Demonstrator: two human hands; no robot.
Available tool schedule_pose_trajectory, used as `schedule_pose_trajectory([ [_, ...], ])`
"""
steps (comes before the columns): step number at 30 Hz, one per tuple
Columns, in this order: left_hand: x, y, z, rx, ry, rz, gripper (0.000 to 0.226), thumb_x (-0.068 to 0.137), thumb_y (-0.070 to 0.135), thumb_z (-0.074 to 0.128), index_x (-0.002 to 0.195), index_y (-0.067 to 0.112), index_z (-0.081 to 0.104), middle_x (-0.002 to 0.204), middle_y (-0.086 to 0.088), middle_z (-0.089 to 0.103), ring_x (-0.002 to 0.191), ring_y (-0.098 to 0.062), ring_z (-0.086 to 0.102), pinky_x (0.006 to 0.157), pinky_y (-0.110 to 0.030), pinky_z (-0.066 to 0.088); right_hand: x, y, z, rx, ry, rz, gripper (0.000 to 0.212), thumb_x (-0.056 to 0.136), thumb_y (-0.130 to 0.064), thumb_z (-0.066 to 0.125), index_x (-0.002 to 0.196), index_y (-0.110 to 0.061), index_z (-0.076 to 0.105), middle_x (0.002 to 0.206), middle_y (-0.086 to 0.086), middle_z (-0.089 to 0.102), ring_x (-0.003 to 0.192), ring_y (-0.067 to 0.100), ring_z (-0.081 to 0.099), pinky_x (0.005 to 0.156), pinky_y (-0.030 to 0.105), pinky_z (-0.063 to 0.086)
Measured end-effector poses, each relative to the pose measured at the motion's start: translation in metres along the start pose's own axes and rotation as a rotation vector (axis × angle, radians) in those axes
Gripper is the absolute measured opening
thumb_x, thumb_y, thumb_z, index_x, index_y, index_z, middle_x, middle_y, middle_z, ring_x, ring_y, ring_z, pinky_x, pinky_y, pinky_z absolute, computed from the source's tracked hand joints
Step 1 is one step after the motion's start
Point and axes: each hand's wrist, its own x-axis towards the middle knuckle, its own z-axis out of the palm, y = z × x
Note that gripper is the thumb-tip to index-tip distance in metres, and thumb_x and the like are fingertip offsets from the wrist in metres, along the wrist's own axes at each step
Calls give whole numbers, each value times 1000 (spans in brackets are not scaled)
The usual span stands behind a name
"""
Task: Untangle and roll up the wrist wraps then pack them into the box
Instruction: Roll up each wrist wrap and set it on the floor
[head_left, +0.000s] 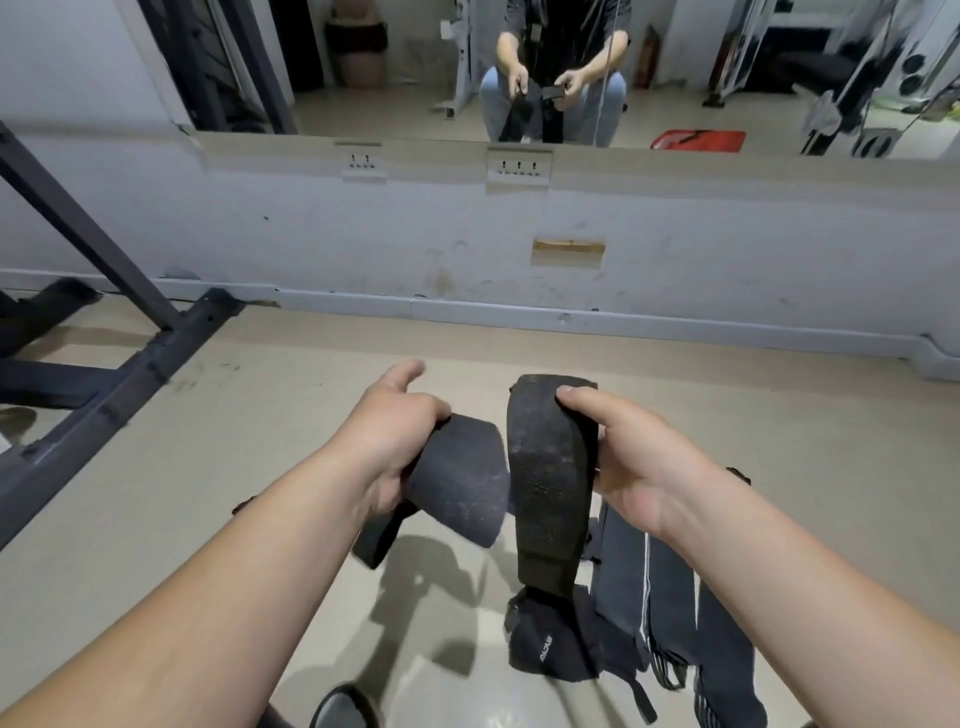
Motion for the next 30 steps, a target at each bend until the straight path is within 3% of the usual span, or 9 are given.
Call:
schedule_pose_trajectory([
  [3,-12,10,5,-179,-79,14,24,99,3,56,113,3,75,97,-22,71,66,-29,65,58,-32,54,0,-1,2,100,-43,36,18,90,-23,65,104,-15,73,95,6,74,88,26,69,80,37,56],
  [7,-13,18,-1,-441,-314,51,60,77,-20,30,123,-7,66,81,-13,63,73,-23,65,72,-41,65,-2,-6,2,112,-103,-66,8,82,-12,60,82,-18,67,88,6,62,77,22,57,72,33,48],
  [9,-11,12,1,-216,-272,170,69,80,-28,29,126,6,66,90,-21,71,90,-27,70,84,-39,61,-3,-5,1,81,-109,-68,11,81,-12,59,73,-18,63,80,5,60,69,20,55,69,34,44],
  [11,-8,8,3,13,-161,293,59,89,-23,46,124,17,70,104,-33,72,88,-28,66,88,-41,53,-3,-6,1,62,-98,-69,7,84,-13,60,79,-16,64,77,4,63,67,21,59,68,34,47],
  [16,26,-12,-10,593,81,326,24,89,3,61,93,23,73,91,-11,77,83,-31,71,83,-40,61,6,-1,-6,-6,116,-157,8,101,-18,62,102,-17,70,92,5,79,77,17,74,68,30,58],
  [19,46,-30,-20,981,41,163,22,82,11,55,100,15,66,100,-11,71,94,-33,70,84,-45,62,10,6,-12,-21,165,-147,12,103,-20,60,108,-22,70,100,4,79,81,17,75,69,29,61],
  [24,61,-56,-18,1098,-94,-25,25,92,25,61,111,12,51,102,-10,61,81,-28,60,71,-34,47,9,8,-11,-22,89,-116,19,103,-28,58,119,-28,68,97,-2,78,81,19,74,66,36,61],
  [28,65,-84,-12,1389,-124,-47,35,93,33,57,119,11,49,112,-15,59,103,-33,63,84,-36,51,8,11,-6,7,55,-95,20,102,-28,55,119,-24,66,85,-3,73,82,25,69,77,50,63],
  [30,61,-103,3,1368,-244,-87,43,96,34,59,129,8,51,111,-14,66,108,-36,68,93,-40,57,7,11,-5,36,49,-92,24,103,-27,55,123,-20,65,86,-2,72,81,26,68,85,61,61],
])
